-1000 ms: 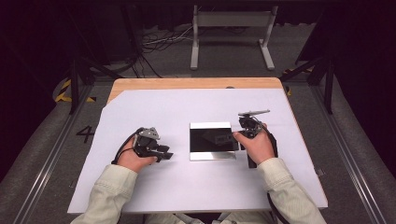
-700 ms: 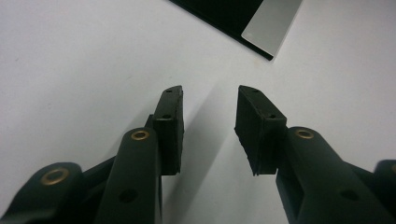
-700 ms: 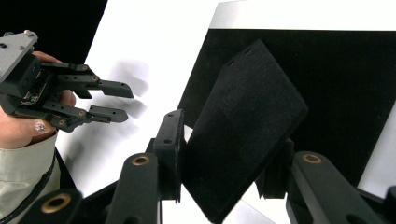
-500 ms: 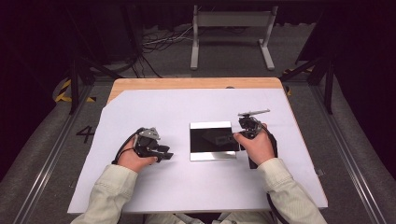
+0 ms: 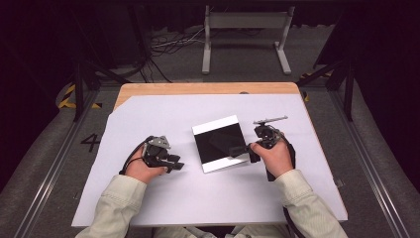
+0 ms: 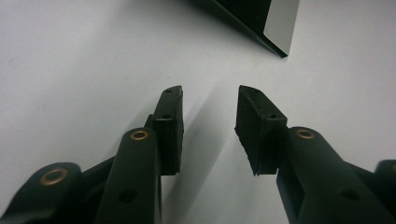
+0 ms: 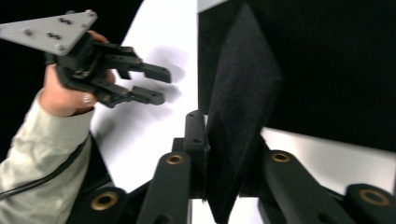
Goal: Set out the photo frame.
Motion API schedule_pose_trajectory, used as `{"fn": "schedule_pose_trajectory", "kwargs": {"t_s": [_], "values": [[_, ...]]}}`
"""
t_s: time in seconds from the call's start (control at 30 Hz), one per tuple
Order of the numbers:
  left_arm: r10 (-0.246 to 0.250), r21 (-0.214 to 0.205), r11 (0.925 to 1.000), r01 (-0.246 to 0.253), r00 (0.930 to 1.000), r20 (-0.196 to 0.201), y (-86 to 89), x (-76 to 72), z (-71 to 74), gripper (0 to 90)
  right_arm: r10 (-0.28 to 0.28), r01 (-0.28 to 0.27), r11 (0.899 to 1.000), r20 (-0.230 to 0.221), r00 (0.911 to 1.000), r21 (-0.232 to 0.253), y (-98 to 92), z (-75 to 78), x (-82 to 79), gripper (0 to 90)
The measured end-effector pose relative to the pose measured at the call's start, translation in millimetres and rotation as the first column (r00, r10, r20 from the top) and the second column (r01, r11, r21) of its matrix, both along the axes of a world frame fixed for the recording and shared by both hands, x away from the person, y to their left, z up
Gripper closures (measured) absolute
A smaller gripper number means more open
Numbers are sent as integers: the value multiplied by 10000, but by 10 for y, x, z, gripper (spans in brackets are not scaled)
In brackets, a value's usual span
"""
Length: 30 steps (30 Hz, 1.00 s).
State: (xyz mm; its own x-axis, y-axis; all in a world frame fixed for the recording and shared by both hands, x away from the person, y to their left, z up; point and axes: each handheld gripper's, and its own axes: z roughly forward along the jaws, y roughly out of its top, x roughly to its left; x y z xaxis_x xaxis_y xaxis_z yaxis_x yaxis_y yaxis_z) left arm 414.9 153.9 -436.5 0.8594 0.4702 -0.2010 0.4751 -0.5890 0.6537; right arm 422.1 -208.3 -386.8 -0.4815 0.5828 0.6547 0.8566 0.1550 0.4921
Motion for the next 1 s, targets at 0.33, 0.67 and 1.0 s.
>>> {"fn": "schedule_pose_trajectory", "kwargs": {"t_s": [0.33,0.67,1.0], "values": [[-21,26,10000,21,10000,51,-8,0,-3,624,267,-279,9973,184,9995,682,3,15,-50,871],[-68,69,10000,68,10000,6,-24,5,-14,624,-221,101,9955,1277,9916,940,-52,43,-94,872],[-55,75,10000,55,10000,21,-32,6,-23,624,-424,210,9969,2947,9547,755,-125,-52,-84,871]]}}
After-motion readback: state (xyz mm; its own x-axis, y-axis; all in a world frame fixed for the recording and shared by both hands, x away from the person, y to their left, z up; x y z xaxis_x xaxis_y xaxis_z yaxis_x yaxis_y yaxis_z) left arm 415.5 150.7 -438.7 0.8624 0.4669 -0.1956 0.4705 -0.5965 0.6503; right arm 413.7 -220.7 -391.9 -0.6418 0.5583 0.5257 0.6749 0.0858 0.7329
